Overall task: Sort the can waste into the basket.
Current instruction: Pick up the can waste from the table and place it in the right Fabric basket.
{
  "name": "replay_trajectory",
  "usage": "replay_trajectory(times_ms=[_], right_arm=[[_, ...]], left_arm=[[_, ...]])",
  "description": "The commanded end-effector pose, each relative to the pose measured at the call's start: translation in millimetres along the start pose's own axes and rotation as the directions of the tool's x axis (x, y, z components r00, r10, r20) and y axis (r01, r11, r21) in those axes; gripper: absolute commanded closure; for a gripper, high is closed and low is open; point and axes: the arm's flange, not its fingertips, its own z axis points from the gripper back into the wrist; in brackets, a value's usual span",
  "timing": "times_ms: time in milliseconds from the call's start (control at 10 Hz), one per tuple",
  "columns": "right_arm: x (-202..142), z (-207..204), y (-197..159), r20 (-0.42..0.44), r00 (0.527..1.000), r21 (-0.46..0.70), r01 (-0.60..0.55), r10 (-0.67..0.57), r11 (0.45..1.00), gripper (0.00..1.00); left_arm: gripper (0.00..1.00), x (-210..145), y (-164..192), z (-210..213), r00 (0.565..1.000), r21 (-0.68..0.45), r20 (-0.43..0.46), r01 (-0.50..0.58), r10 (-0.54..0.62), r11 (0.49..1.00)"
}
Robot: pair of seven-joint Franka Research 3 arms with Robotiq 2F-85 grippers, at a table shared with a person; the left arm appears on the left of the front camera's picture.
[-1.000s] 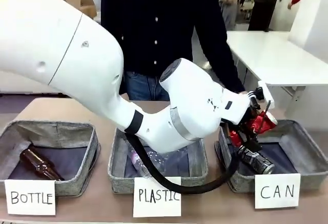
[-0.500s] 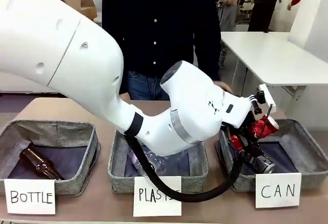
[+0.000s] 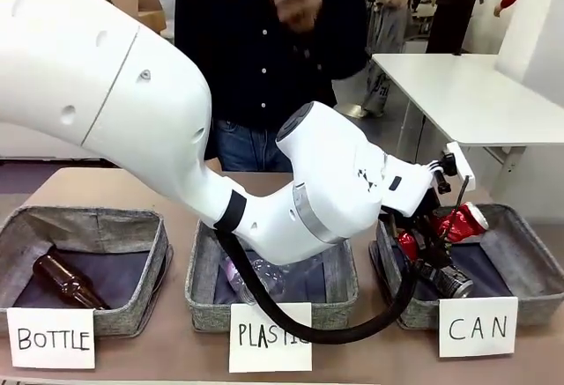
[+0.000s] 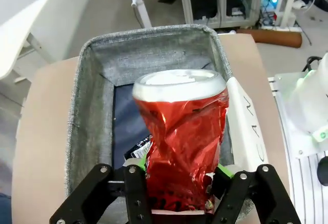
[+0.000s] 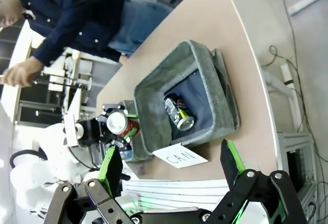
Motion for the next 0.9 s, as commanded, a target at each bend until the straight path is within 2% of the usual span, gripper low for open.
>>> replay_trajectory(times_ms=[0,100,300,600,700,800], right_arm=[[-2,9,3,0.023,1.0,-0.018,0.007,-0.007,1.0,0.0],[-2,9,3,0.023,1.0,-0.018,0.007,-0.007,1.0,0.0],[-2,9,3,0.023,1.0,-0.018,0.007,-0.007,1.0,0.0],[-2,9,3,0.023,1.0,-0.018,0.007,-0.007,1.0,0.0],[-2,9,3,0.023,1.0,-0.018,0.007,-0.007,1.0,0.0],[-2,9,3,0.023,1.0,-0.018,0.007,-0.007,1.0,0.0]], left_arm=[[0.0,2,-2,9,1.0,-0.015,0.003,-0.001,0.001,1.0],[0.16,2,-3,10,1.0,-0.01,0.001,-0.001,0.001,1.0],[0.0,2,-6,10,1.0,-0.01,-0.005,0.006,-0.006,1.0],[0.0,2,-8,21,0.999,-0.003,-0.037,-0.02,0.02,1.0],[0.0,-2,-9,36,0.996,-0.021,-0.055,-0.07,0.069,0.997],[0.0,-7,-9,61,0.983,-0.06,-0.083,-0.17,0.165,0.984]])
